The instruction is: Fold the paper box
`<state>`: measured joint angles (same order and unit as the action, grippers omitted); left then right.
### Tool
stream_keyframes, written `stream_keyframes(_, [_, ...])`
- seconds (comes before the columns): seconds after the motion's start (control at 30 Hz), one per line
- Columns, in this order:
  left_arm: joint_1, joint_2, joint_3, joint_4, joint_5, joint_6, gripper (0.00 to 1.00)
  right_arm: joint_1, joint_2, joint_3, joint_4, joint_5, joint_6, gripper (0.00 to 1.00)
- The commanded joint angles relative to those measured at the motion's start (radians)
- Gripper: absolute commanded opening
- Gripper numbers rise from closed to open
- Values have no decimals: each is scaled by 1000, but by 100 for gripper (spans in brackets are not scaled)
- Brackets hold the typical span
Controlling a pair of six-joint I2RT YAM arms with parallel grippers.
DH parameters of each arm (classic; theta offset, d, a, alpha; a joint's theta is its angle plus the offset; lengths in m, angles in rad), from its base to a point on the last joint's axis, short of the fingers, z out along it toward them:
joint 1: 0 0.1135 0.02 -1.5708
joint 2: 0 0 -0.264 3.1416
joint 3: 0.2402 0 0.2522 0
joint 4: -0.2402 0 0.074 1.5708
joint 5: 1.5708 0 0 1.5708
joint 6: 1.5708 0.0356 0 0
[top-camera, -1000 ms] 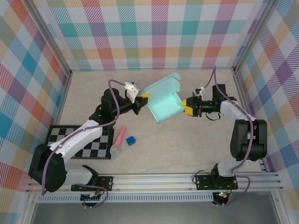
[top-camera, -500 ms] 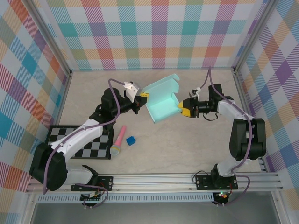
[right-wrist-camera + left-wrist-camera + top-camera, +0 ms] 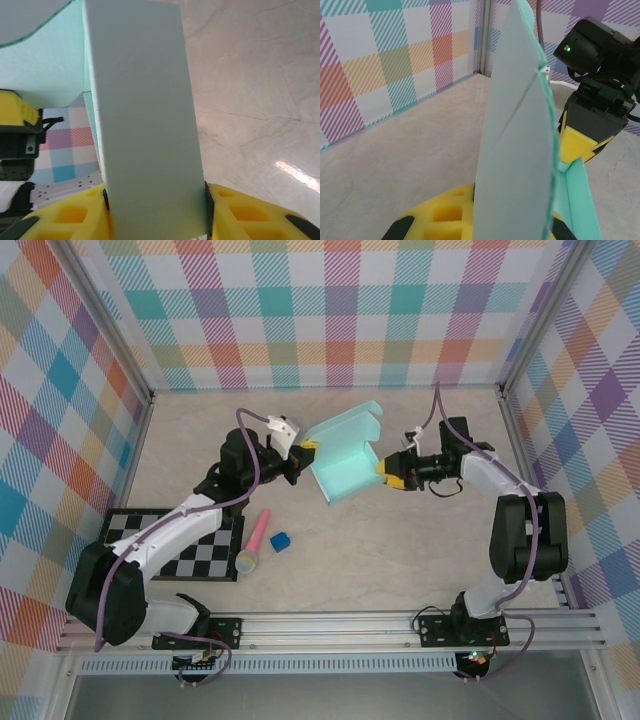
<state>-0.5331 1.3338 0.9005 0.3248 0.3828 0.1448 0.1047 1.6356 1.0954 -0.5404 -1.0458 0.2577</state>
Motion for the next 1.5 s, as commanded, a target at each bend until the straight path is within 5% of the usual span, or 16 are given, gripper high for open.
stream_keyframes(0.0, [-19,2,41,131,80,-60,0,64,-8,16,-63,123,-28,40])
stream_keyframes(0.17, [-25,14,52,136,89,-71,0,106,-17,24,-90,263,-46,38])
stream_keyframes(0.33, [-31,25,58,134,91,-69,0,115,-14,17,-81,277,-40,36])
stream_keyframes(0.73, [-24,40,-7,60,38,68,0,53,-136,2,23,188,31,62])
stream_keyframes(1.17, [-22,193,2,50,45,178,0,7,-256,-53,-78,545,-44,67])
stream_keyframes(1.47, [-19,301,62,67,90,210,0,7,-295,-145,-12,582,-45,68])
